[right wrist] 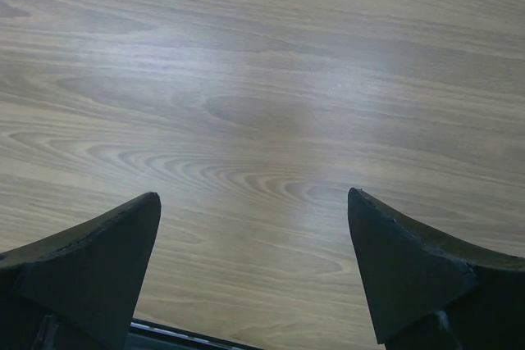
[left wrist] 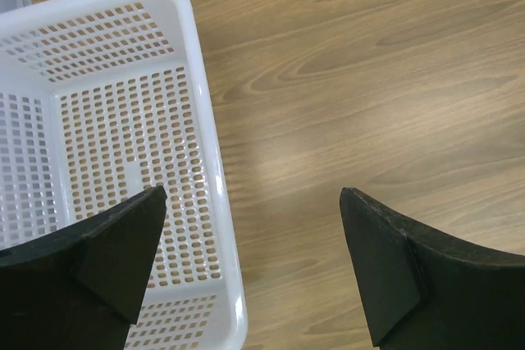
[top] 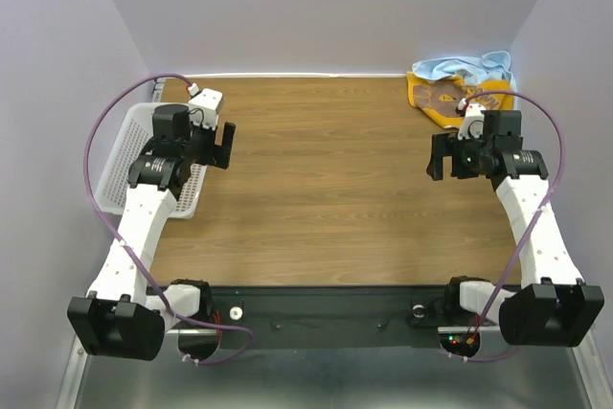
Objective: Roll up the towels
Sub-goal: Grab a towel with the right arm, then move the towel to the center of the board, then flatten the towel
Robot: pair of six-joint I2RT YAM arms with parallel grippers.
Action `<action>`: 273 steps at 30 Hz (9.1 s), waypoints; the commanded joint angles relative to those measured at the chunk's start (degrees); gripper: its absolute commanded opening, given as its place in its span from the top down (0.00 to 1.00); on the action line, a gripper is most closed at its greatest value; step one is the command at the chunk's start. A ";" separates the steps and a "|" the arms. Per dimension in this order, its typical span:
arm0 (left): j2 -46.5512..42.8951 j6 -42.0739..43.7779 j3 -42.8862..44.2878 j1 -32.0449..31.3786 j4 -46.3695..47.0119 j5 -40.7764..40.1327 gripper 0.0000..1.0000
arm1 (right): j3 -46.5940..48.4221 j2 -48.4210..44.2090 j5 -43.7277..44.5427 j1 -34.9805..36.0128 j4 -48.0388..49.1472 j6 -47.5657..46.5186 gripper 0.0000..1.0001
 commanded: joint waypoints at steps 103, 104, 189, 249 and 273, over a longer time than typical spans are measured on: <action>18.68 18.31 11.40 -16.37 -1.66 17.39 0.13 | 15.52 33.42 -4.64 1.57 5.77 -6.16 0.39; 19.65 18.93 11.23 -17.44 -2.19 15.99 0.18 | 14.73 33.43 -3.83 0.86 5.68 -6.33 0.40; 51.91 14.90 20.89 -36.08 16.35 1.48 0.37 | 18.50 32.72 4.27 -5.83 25.27 37.43 0.99; 41.90 0.48 31.01 0.74 5.36 25.40 0.21 | 20.36 28.07 -8.27 -10.84 14.20 9.85 0.09; 35.74 17.62 7.01 -7.87 -4.57 15.98 0.71 | 6.91 40.46 -0.23 7.97 0.14 -9.67 0.56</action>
